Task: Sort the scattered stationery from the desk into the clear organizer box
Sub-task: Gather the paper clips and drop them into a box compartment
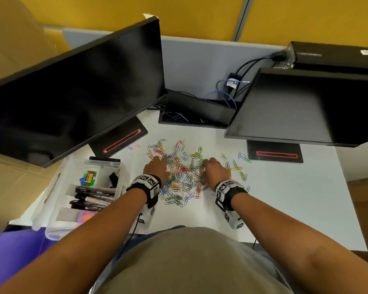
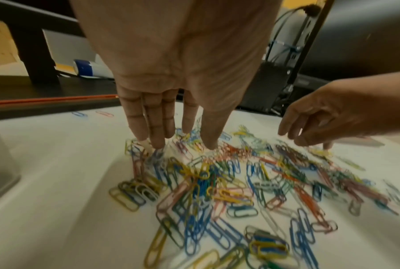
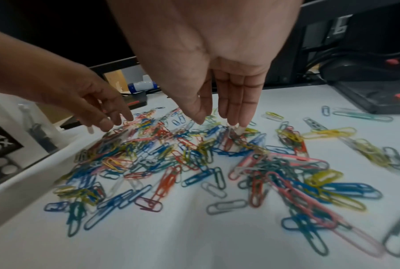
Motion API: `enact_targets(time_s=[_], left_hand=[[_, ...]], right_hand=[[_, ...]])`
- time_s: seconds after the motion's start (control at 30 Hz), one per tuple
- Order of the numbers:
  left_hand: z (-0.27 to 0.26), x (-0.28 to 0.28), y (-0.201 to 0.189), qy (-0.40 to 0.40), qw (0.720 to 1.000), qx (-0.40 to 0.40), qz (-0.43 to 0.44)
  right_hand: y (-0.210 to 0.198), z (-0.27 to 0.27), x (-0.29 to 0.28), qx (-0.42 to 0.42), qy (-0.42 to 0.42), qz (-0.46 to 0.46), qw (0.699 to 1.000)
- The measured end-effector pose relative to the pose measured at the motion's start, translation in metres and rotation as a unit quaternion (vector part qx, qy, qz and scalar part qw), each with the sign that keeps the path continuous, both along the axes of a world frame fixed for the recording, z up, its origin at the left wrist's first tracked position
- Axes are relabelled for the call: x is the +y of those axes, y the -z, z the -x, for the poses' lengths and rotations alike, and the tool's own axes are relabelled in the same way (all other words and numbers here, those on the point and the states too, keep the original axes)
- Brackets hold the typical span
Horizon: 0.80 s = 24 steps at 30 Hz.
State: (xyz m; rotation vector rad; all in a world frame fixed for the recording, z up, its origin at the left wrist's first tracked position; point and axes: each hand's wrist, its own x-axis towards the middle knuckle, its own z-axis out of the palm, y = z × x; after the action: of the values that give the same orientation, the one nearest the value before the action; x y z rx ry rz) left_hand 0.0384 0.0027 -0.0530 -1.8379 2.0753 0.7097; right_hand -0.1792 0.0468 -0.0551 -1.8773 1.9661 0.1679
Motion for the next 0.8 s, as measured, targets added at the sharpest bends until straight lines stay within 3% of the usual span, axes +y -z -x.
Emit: enact_targets(time_s=[0.13,0.57,0.8], left_hand=[[0.008,-0.001,0.020,0.005,0.999,-0.007,-0.043],[0.060,-0.004,0.034,0.079,0.996,0.036,0.008],[0.063,0.000,0.037,0.077,0.993,0.074,0.046]], right_hand=[[0.010,0.019,-0.006,0.012,0.029,0.010,0.999],[0.035,0.024,-0.008,-0.018,0.009,-0.017,1.000],[0.031,0.026,-0.008,-0.052,0.005,-0.018,0.998]])
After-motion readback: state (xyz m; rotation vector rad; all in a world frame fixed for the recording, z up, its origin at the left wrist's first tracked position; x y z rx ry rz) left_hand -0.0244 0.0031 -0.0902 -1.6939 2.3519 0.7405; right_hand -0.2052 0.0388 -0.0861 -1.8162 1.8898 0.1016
